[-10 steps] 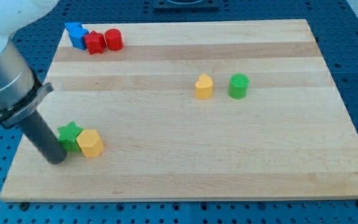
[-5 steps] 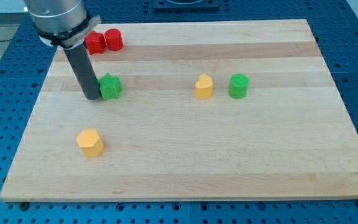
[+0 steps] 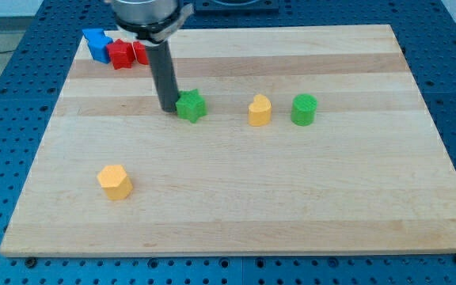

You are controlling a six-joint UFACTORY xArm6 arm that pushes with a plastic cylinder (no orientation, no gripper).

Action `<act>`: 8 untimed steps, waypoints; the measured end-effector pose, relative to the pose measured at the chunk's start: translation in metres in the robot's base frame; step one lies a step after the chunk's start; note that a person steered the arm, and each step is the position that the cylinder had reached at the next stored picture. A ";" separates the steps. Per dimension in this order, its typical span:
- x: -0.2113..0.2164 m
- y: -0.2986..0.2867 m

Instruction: Place the green star to the left of the yellow heart

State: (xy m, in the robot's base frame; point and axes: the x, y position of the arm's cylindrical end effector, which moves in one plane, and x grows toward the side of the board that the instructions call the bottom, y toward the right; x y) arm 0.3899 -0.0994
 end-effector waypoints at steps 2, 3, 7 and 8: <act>0.000 0.046; 0.000 0.047; -0.019 0.062; -0.030 0.057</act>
State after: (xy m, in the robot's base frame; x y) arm 0.3603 -0.0420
